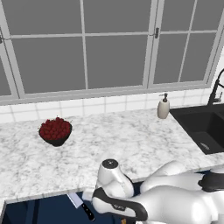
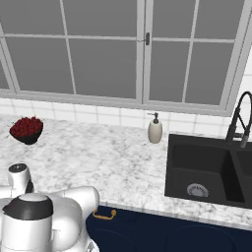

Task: Pick up the knife from the drawer and place it on the cutting board. Then place the meat from the plate to the cutting board.

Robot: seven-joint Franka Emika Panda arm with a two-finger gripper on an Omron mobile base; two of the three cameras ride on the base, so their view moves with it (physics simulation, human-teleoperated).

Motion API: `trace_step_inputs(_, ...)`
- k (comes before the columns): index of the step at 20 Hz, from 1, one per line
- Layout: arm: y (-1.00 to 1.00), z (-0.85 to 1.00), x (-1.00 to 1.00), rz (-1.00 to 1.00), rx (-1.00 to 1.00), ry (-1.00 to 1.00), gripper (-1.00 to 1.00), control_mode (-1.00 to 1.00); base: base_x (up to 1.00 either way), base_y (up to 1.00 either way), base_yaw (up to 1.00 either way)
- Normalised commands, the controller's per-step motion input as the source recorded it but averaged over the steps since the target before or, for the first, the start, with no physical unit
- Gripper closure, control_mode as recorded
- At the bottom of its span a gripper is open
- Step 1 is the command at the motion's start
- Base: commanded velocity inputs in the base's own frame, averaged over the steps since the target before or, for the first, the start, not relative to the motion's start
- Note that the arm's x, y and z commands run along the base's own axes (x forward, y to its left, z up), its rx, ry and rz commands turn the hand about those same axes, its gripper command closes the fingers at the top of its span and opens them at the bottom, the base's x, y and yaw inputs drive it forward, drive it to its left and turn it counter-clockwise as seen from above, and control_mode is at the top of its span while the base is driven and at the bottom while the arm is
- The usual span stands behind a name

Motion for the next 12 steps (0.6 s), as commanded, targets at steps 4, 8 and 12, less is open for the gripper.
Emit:
trace_step_inputs(4,0.0,-0.23,0.0,0.0,-0.01,0.07,-1.0,-1.0,0.0,0.0,0.0)
trace_step_inputs(8,0.0,-0.16,0.0,0.0,0.0,0.04,-1.0,-1.0,0.0,0.0,0.0)
trace_step_inputs(12,0.0,-0.04,0.0,0.0,0.0,0.0,-1.0,-1.0,0.0,0.0,0.0)
